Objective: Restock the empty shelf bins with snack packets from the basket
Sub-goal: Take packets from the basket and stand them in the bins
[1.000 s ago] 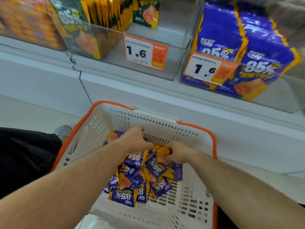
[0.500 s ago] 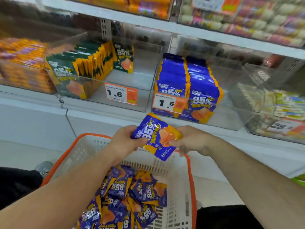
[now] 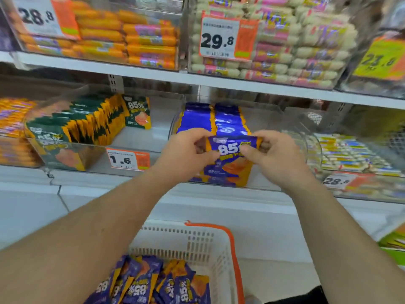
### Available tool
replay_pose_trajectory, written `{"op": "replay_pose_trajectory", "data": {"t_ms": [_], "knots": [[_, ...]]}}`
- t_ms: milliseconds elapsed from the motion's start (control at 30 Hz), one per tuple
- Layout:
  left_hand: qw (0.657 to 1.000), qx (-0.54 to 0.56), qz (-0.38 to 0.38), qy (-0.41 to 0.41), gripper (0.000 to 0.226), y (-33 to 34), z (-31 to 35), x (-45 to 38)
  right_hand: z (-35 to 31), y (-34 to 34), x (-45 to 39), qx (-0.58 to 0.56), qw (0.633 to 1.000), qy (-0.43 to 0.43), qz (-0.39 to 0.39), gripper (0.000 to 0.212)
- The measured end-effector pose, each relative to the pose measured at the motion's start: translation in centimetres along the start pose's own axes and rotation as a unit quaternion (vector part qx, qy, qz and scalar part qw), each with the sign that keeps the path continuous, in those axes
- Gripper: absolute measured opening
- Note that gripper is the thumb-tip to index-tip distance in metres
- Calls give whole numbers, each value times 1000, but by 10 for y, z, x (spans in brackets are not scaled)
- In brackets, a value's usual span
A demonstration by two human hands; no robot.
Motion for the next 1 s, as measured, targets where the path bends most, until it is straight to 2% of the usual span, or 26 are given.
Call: {"op": "replay_pose_trajectory", "data": {"t_ms": [33,100,200,300,467,733,1000], "knots": [[1000,-14,4,5,30,-1,2,-7,-6,-13,-2,-18,999,-11,30,21],[993,-109,5,31,36,3,8,-23,-14,-39,-3,-40,995,-27,82,22],[953,-289,1,89,34,18,18,-41,-12,-63,-1,-88,986,-22,141,23],[918,-375,-16,127,28,37,26,-55,-5,-72,-2,-112,979,-14,170,20],[912,-385,-25,139,18,45,28,-69,8,-68,-6,-126,978,-5,164,20],[927,-359,-36,104,28,46,17,-81,14,-60,-17,-108,982,5,154,18],[943,-316,-40,99,25,44,14,-81,24,-65,-21,-55,985,16,160,12]]}}
Point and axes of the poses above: each hand's wrist, its own x-axis away from the middle knuckle, its own y-axis out of the palm, z = x × y, the point moved 9 cm from there along -x, towards the middle knuckle, and after that the axes turned 14 degrees about -x, right-handed, at the moved point
